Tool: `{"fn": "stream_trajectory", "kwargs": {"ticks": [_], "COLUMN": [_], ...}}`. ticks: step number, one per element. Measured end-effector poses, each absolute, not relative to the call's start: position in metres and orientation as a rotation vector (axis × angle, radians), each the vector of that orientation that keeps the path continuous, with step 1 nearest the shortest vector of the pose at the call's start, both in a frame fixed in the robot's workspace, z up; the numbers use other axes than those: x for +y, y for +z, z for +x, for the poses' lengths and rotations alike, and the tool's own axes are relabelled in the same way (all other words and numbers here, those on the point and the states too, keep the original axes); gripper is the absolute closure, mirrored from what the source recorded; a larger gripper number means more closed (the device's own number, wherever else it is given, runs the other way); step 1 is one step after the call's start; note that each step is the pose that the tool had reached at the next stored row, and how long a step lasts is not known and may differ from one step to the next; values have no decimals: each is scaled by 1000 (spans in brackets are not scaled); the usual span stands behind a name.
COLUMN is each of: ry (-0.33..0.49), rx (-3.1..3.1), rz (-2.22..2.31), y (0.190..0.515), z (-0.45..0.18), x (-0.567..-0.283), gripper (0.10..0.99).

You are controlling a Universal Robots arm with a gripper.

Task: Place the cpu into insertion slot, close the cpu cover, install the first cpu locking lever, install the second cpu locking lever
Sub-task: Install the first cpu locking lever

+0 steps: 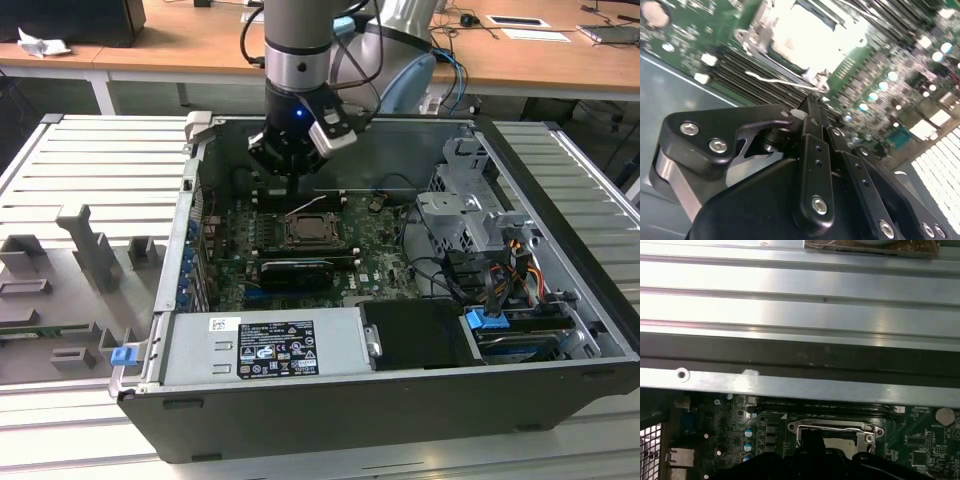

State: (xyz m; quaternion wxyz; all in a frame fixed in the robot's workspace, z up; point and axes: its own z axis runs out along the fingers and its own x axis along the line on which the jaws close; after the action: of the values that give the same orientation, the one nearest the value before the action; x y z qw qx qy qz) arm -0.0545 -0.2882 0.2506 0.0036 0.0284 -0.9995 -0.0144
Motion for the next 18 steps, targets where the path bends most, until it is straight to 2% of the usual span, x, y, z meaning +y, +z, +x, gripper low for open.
{"fn": "stream_trajectory", "kwargs": {"ticks": [3,5,7,18], "ry": [-49,-101,-119,-134], "rx": [-3133,-3132,-3132,-3132], "rz": [89,90,89,96], "y": [250,249,246,234], "z": [-45,-44,-44,-38], "x": [-288,-288,-288,-288], "gripper": [980,980,980,980]}}
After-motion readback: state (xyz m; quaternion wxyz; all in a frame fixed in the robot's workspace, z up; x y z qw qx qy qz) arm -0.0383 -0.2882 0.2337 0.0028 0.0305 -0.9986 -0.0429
